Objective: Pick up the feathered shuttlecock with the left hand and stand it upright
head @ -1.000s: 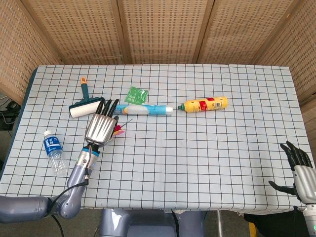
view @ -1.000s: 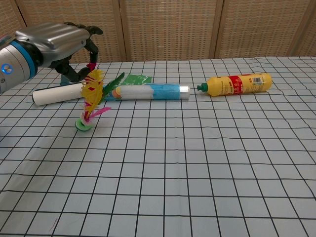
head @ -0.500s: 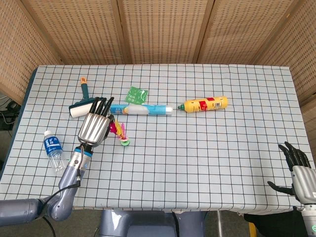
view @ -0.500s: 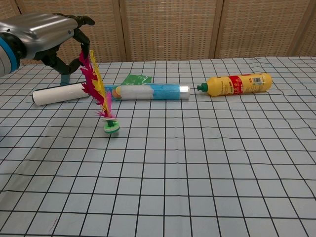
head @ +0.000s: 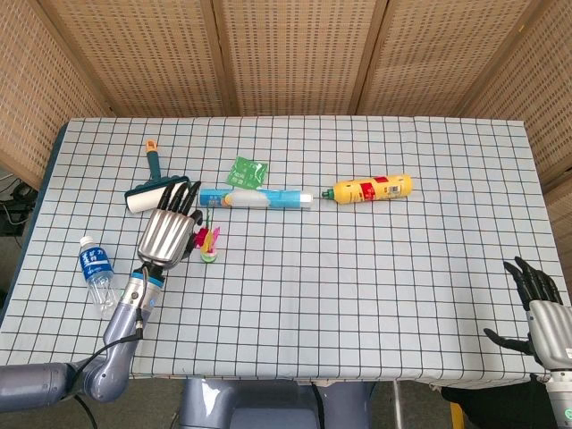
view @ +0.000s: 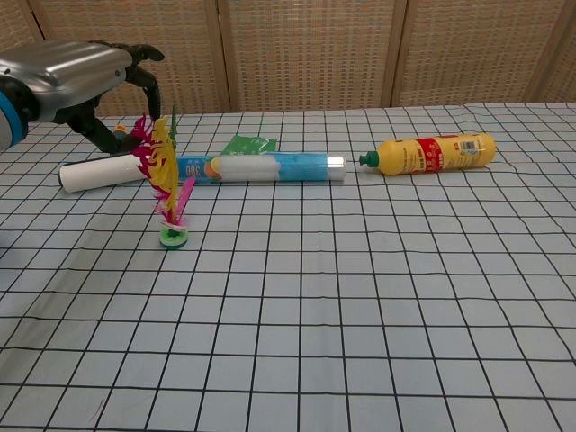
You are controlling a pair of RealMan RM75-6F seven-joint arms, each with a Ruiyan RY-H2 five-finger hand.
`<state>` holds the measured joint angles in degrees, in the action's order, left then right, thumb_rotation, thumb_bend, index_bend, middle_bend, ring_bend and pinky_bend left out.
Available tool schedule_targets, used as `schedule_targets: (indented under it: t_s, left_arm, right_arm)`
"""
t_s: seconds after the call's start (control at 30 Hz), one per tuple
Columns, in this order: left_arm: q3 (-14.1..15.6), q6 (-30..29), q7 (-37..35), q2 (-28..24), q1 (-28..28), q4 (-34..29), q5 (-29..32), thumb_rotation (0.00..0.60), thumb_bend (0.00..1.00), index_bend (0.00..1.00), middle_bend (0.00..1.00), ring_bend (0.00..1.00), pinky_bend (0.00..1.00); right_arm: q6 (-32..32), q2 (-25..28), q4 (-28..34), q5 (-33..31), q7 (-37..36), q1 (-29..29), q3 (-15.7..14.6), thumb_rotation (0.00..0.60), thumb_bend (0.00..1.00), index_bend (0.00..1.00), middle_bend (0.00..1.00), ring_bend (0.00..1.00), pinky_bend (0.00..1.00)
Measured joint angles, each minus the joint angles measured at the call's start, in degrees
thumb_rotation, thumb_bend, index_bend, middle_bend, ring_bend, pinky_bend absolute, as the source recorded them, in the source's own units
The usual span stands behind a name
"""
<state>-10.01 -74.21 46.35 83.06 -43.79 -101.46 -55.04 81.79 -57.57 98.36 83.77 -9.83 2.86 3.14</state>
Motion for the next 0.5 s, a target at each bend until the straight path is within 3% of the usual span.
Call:
schedule_targets:
  t_s: [0.3, 0.5]
  left_arm:
    - [0.42, -4.03, -6.19, -4.65, 4.59, -6.26, -4.28, 0.600, 0.25, 0.00, 0.00, 0.00, 0.00]
    - [6.92, -11.62, -7.52, -7.92, 12.00, -8.40, -13.08, 0.600, 0.25, 0.00, 0.00, 0.00, 0.00]
  right_arm:
    - [0.34, 0.02, -0.15, -0.24, 0.28, -0.08, 0.17, 0.600, 0.07, 0.03, 0.00, 0.00, 0.00]
    - [0.49, 0.03, 0.31, -0.20, 1.66, -0.14, 0.10, 0.600, 0.07, 0.03, 0.00, 0.00, 0.00]
